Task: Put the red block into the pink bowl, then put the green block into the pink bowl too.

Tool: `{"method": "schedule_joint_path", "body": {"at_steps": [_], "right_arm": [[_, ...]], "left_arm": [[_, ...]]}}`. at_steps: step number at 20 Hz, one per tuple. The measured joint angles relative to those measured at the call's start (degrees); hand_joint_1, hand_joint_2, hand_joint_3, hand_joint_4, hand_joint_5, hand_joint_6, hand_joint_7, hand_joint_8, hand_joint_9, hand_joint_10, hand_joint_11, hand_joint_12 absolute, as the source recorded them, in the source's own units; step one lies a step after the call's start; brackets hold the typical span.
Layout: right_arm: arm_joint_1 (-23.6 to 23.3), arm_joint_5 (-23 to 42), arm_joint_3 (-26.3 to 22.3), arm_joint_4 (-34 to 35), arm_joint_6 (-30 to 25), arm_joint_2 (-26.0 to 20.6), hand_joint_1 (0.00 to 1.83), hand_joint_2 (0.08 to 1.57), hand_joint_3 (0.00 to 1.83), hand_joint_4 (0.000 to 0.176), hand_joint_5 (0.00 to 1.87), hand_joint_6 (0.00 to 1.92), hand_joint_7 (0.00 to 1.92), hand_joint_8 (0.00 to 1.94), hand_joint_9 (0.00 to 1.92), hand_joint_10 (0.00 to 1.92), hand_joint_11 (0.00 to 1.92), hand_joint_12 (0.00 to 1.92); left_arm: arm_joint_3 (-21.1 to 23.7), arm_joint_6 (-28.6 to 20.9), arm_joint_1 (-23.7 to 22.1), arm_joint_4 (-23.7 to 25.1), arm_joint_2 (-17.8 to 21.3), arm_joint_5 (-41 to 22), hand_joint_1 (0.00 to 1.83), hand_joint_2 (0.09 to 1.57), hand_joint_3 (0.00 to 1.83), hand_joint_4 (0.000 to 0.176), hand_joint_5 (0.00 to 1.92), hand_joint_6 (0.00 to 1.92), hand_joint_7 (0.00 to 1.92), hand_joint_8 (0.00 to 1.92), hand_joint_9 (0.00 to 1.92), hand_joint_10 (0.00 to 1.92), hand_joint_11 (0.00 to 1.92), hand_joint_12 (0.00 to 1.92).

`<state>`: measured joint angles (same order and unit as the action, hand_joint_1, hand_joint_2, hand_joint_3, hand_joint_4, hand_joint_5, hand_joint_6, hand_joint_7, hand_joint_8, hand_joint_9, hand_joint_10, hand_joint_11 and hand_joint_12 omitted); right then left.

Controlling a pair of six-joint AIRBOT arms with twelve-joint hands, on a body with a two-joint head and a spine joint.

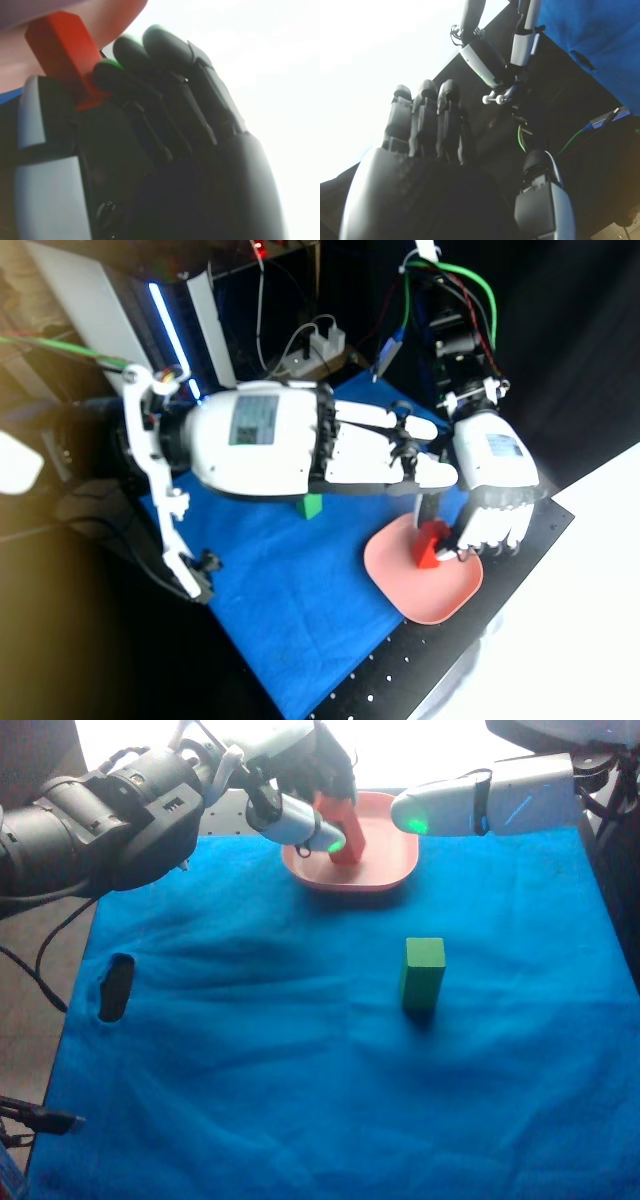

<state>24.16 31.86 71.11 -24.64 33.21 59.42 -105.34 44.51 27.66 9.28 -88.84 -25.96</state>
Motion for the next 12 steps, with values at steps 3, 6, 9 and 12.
{"method": "schedule_joint_path", "body": {"at_steps": [3, 6, 9, 12], "right_arm": [[0.0, 0.0, 0.0, 0.0, 0.0, 0.0, 0.00, 1.06, 0.01, 0.000, 0.17, 0.00, 0.37, 0.01, 0.26, 0.01, 0.03, 0.09], [0.0, 0.0, 0.0, 0.0, 0.0, 0.0, 0.00, 1.07, 0.00, 0.000, 0.16, 0.00, 0.37, 0.01, 0.23, 0.00, 0.02, 0.10], [0.0, 0.0, 0.0, 0.0, 0.0, 0.1, 0.00, 1.06, 0.00, 0.000, 0.17, 0.00, 0.38, 0.01, 0.22, 0.00, 0.00, 0.10], [0.4, 0.3, 0.0, 0.1, 0.0, 0.1, 0.00, 1.05, 0.00, 0.000, 0.17, 0.00, 0.35, 0.00, 0.21, 0.00, 0.00, 0.11]], "left_arm": [[0.0, 0.0, 0.0, 0.0, 0.0, 0.0, 0.95, 0.95, 0.00, 0.107, 0.43, 0.00, 0.47, 0.00, 0.45, 0.00, 0.05, 0.86], [0.0, 0.0, 0.0, 0.0, 0.0, 0.0, 0.92, 0.95, 0.00, 0.118, 0.34, 0.00, 0.38, 0.00, 0.37, 0.00, 0.00, 0.85], [0.1, -0.4, 0.0, 0.0, 0.2, -0.1, 0.95, 0.95, 0.00, 0.081, 0.33, 0.01, 0.36, 0.01, 0.36, 0.01, 0.01, 0.80], [1.2, -0.9, 0.0, -0.1, 2.1, -0.5, 0.94, 0.96, 0.00, 0.082, 0.38, 0.00, 0.41, 0.01, 0.44, 0.00, 0.06, 0.89]]}}
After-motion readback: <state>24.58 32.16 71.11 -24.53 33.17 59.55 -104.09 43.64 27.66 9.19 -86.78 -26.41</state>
